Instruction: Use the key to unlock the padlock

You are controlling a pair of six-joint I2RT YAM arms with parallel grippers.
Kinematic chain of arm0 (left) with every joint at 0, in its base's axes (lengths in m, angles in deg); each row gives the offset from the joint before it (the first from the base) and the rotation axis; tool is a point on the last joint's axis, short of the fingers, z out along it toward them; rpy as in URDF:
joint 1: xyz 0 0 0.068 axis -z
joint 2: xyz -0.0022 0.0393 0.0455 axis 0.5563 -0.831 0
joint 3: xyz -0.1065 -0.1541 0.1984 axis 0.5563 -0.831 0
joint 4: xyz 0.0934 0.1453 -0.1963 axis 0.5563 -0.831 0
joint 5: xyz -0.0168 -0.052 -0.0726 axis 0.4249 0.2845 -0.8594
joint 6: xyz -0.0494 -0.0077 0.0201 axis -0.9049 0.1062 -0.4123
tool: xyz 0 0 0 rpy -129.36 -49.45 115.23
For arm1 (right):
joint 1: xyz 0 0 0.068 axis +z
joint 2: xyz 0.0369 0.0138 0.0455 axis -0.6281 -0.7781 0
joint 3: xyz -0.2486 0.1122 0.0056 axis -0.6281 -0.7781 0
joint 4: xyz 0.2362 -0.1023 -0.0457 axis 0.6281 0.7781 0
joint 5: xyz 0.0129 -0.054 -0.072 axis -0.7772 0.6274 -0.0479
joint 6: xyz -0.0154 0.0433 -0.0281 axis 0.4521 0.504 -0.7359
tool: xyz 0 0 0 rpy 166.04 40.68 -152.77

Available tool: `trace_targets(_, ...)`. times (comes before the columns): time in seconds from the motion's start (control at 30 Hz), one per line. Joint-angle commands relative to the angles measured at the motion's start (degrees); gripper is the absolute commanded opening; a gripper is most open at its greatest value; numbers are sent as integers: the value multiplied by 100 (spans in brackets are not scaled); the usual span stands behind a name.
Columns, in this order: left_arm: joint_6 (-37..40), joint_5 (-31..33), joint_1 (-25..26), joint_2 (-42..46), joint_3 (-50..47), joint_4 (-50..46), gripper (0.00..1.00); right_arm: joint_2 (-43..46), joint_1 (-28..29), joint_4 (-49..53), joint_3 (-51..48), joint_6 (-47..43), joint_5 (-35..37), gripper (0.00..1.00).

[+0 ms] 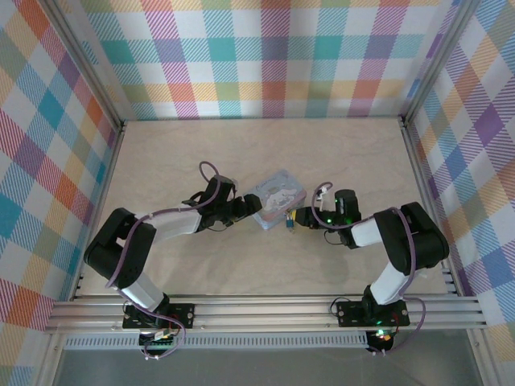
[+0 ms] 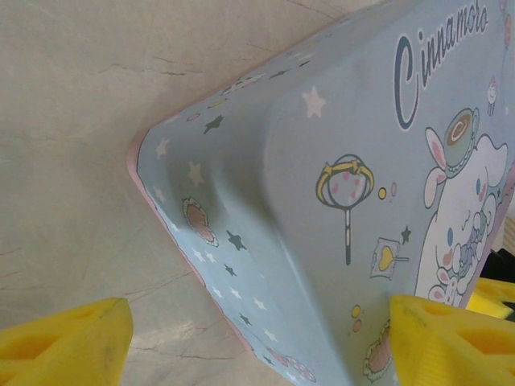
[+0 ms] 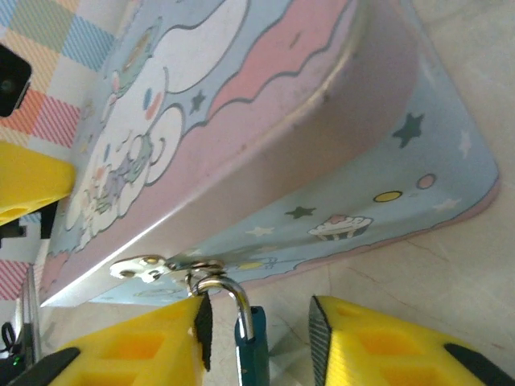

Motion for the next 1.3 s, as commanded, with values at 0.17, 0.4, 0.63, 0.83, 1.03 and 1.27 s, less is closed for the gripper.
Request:
trace_targets(0.17,201,521,-223,-298,-316,-1212,80,-574,-6,-1118,-27,427,-865,44)
trace_targets(0.4,195,496,-237,-277,-307,-1218,81,-908,2,-1319,66,583,-885,44)
trace_targets(0.63,189,478,-246,-289,-292,-1209,80,-916,1,-1266,153,550,-1072,38)
trace_targets(0.83,189,485,-246,-273,-281,-1227,80,-1002,8,-1289,150,587,-1207,34)
trace_targets(1.03,196,480,-246,-263,-281,-1233,80,-961,30,-1222,110,545,-1181,27)
trace_targets(1.27,194,481,-246,-264,-274,-1235,80,-948,34,-1184,89,561,-1231,22)
